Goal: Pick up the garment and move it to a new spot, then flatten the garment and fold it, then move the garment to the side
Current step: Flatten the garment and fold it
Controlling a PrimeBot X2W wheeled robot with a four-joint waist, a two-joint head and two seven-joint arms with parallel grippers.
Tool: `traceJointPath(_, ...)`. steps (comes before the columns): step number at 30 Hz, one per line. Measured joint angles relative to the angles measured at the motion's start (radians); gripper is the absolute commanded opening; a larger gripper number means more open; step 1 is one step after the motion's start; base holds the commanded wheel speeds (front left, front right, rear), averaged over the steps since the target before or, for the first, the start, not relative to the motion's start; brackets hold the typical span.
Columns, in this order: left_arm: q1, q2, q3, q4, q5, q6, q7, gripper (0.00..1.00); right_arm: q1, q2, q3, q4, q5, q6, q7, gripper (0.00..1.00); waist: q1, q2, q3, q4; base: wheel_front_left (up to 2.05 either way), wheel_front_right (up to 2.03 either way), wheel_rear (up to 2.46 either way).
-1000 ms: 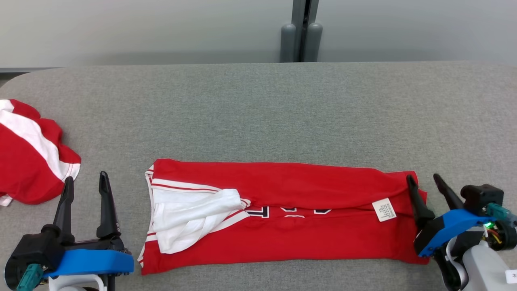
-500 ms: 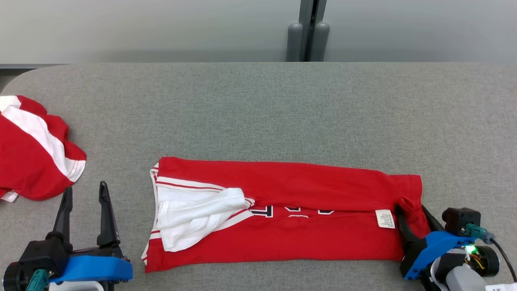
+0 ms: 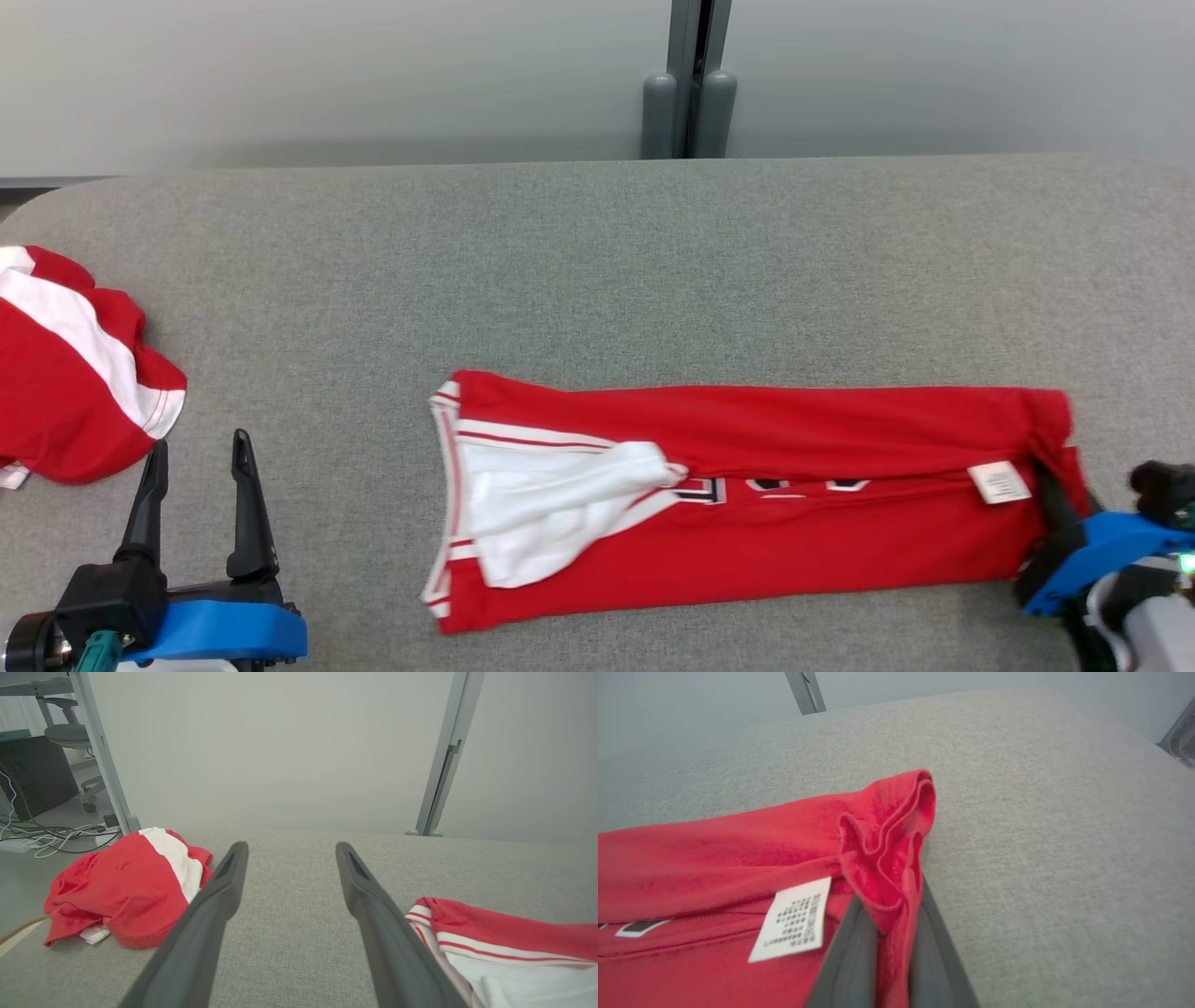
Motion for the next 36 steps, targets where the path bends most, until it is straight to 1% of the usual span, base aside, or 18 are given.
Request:
traceJointPath(4,0.005,-0.005,0.004,0.001,0.007,0.0,0.0,1.0,-0.006,-0.071,-0.06,0.015,0.0,0.0,-0.004,0.0,0.0,0.0,-0.012,-0.006,0.0,0.0,0.0)
traceJointPath(7,0.007,-0.006,0.006,0.006,0.007,0.0,0.0,1.0,-0.009,-0.112,-0.091,0.022,-0.008,-0.001,0.001,0.0,0.0,0.0,-0.023,-0.008,0.0,0.0,0.0)
traceJointPath(10,0.014,-0.008,0.009,0.007,0.008,0.0,0.0,1.0,-0.01,-0.114,-0.093,0.0,-0.024,-0.001,0.007,0.0,-0.0001,0.0,-0.033,-0.011,0.0,0.0,0.0)
traceJointPath(13,0.02,-0.01,0.011,0.009,0.007,-0.001,0.0,1.0,-0.009,-0.086,-0.069,-0.039,-0.034,-0.001,0.017,0.0,0.0,0.0,-0.04,-0.017,0.0,0.0,0.0)
traceJointPath(18,0.029,-0.014,0.011,0.011,0.007,-0.002,0.0,1.0,0.021,-0.015,-0.019,-0.13,-0.034,-0.001,0.036,0.0,0.0,0.0,-0.052,-0.022,0.0,0.0,0.0)
traceJointPath(24,0.036,-0.017,0.007,0.018,0.007,-0.002,0.0,1.0,0.066,0.061,0.09,-0.267,-0.026,-0.001,0.076,0.0,0.0,0.0,-0.058,-0.021,0.0,0.0,0.0)
traceJointPath(28,0.036,-0.019,-0.002,0.018,0.007,-0.002,0.0,1.0,0.076,0.104,0.182,-0.343,-0.026,-0.001,0.109,0.0,0.0,0.0,-0.057,-0.018,0.0,0.0,0.0)
traceJointPath(31,0.036,-0.019,-0.005,0.023,0.007,-0.002,0.0,1.0,0.073,0.138,0.236,-0.37,-0.023,-0.001,0.125,0.0,-0.0001,-0.0001,-0.054,-0.013,0.0,0.0,0.0)
traceJointPath(36,0.026,-0.02,-0.015,0.038,0.005,-0.006,0.0,1.0,0.044,0.178,0.332,-0.363,0.001,-0.001,0.135,0.0,-0.0001,-0.0001,-0.047,0.003,0.0,0.0,0.0)
